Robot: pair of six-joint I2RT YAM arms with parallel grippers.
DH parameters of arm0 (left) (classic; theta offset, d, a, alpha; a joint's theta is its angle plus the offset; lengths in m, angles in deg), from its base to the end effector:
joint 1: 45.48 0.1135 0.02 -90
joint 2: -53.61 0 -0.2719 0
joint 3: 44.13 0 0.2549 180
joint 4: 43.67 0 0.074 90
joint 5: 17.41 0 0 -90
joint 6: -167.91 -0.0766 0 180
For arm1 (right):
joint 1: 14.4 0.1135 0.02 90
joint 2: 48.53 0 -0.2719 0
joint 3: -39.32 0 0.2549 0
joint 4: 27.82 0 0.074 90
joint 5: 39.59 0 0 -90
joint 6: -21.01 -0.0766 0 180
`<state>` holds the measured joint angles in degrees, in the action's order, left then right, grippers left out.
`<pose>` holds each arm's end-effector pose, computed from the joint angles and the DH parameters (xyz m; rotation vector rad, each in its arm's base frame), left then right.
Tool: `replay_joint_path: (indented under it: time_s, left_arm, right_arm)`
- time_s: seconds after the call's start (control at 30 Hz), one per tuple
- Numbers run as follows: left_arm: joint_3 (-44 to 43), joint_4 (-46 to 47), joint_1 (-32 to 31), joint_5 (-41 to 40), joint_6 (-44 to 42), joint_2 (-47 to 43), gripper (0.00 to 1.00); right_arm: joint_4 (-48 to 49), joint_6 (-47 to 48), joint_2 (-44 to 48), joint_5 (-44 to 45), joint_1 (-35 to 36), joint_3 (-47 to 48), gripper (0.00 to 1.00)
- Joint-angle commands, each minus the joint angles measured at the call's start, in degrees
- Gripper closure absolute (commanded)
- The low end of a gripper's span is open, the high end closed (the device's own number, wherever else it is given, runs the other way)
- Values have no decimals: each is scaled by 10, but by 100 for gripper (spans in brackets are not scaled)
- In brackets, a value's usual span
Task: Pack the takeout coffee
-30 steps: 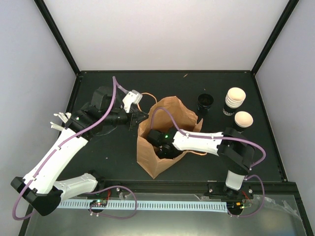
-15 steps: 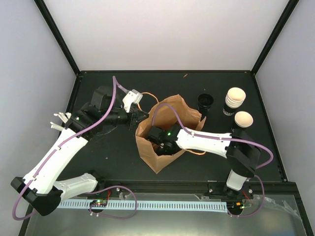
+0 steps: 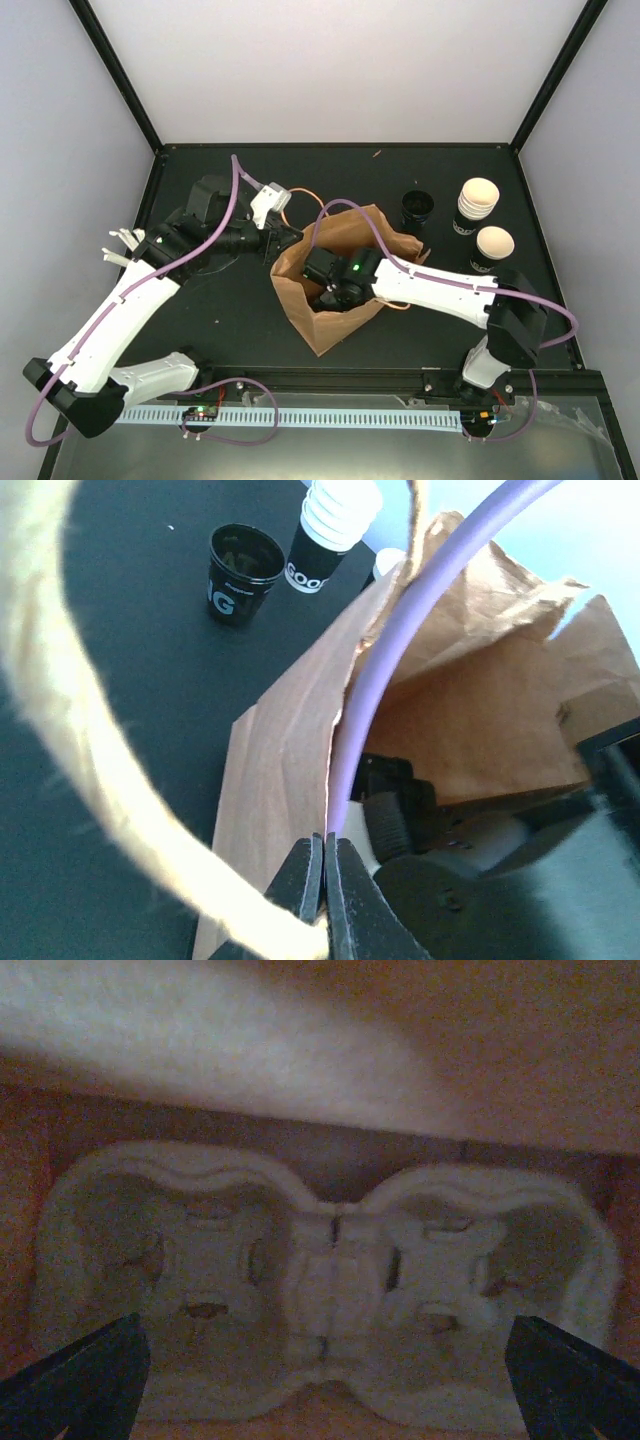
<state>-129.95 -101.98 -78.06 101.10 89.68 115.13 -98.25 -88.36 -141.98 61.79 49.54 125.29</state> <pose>0.1824 -0.1599 0.3784 0.6985 2.1373 -0.9714 0.1543 0.2811 0.2059 -1.0540 2.6511 -0.0116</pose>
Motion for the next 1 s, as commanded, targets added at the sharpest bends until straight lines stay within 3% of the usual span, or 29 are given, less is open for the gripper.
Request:
replay_joint_path:
  time_s: [0.0, 0.13, 0.23, 0.33, 0.43, 0.6, 0.97]
  left_arm:
    - [-31, -10, 1, -3, -13, 7, 99]
    - [-39, -15, 1, -4, -16, 12, 98]
    - [-42, -17, 1, -8, -18, 14, 98]
    - [-40, -16, 1, -8, -19, 14, 98]
    - [-44, -19, 1, -9, -21, 17, 98]
    - [-46, -18, 1, -11, -22, 19, 99]
    - [-49, -21, 0, -12, -32, 20, 98]
  right_arm:
    - [-45, -7, 9, 41, 2, 55, 0]
    - [-14, 10, 44, 32, 3, 33, 0]
    - [-88, -9, 13, 71, 7, 88, 0]
    - [-24, 12, 62, 27, 6, 48, 0]
    - [-91, -10, 45, 67, 6, 106, 0]
    - [-71, 11, 96, 28, 7, 129, 0]
    - [-76, 1, 124, 62, 7, 195, 0]
